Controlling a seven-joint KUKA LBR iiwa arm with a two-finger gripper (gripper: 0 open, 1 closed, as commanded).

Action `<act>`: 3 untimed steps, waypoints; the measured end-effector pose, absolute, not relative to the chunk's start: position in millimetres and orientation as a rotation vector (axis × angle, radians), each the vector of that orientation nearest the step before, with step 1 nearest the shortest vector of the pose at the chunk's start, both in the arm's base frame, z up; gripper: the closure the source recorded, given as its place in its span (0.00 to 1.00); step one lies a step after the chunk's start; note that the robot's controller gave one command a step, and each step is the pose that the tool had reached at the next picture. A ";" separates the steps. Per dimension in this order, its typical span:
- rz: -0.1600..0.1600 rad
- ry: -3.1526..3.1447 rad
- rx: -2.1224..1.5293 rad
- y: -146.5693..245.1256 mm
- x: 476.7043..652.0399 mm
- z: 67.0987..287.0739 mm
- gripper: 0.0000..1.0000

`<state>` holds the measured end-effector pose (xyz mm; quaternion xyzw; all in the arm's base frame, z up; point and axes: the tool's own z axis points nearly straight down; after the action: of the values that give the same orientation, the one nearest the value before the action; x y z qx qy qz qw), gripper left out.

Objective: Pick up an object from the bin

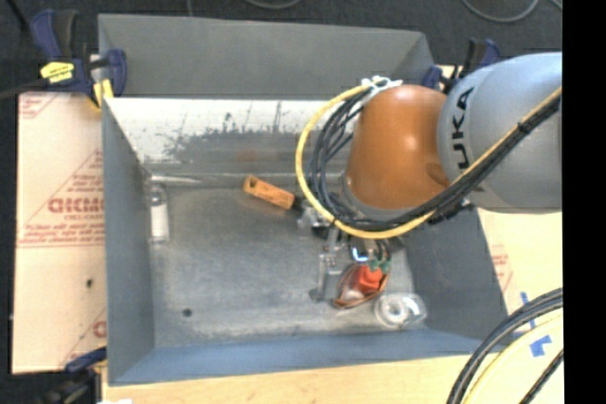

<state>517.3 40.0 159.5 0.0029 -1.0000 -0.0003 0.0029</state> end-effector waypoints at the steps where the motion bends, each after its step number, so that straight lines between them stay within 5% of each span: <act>1: -0.002 -3.144 0.007 39.8 519.2 164.0 0.00; 2: -0.002 -3.139 0.258 10.4 518.7 129.1 0.00; 3: -0.001 -3.092 0.540 -24.8 519.0 128.6 0.00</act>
Offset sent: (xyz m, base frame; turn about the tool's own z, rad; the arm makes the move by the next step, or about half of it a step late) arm -0.0053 -0.0825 -0.0895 -0.3652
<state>519.0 -24.8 128.6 0.1720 -0.9851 -0.0004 0.0013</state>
